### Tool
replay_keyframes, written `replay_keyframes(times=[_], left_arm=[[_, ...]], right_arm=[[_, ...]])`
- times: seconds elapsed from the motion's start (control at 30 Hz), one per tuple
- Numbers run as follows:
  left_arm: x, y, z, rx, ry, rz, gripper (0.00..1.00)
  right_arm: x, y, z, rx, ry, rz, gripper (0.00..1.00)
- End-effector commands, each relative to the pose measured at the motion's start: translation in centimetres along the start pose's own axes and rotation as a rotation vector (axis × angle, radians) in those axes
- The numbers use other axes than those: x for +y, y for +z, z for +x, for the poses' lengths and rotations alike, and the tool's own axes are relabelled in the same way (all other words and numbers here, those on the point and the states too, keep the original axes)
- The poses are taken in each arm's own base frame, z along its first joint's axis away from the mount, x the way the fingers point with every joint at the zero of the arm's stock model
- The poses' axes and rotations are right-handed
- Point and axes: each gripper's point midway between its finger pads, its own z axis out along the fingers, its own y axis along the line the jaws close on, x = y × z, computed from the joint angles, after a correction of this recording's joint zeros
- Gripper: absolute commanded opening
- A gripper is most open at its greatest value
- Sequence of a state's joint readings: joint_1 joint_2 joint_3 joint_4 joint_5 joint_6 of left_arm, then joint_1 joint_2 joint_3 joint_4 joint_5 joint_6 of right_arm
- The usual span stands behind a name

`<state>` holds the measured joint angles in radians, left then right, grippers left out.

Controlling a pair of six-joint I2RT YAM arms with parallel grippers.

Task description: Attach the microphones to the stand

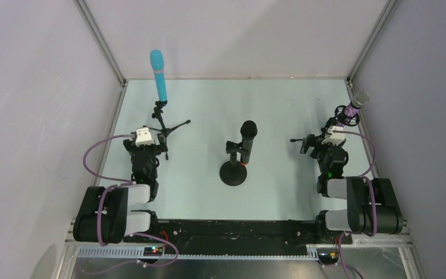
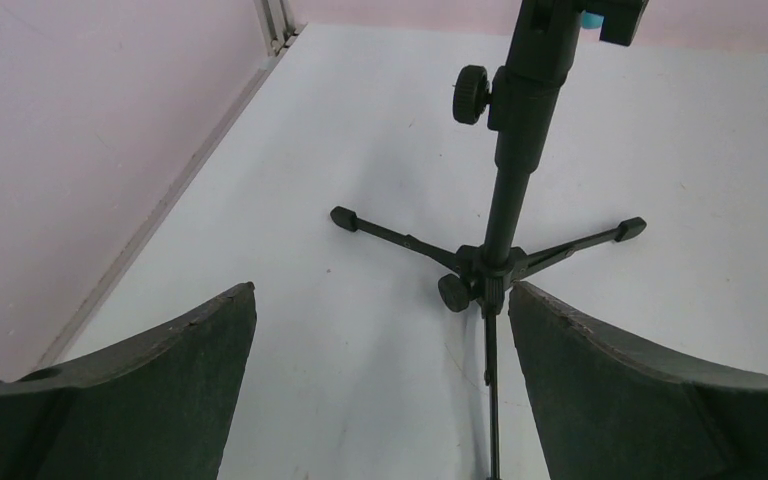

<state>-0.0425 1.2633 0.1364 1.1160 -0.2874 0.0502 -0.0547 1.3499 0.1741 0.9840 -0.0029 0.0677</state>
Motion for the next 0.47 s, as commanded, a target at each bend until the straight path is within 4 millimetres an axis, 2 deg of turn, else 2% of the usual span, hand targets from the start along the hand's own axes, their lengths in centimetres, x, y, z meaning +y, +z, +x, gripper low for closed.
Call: replay_keyframes(times=[0.0,0.43], left_arm=[[0.75,0.37,-1.23,-0.038,-0.034,-0.043,1.0],[0.84,0.55,-1.28,-0.037,-0.037,-0.051,1.0]], right_arm=[[0.35,1.14,-2.9,-0.078,0.025,-0.009,0.99],[0.43,1.12,-2.8,-0.074,0.024,-0.008,1.0]])
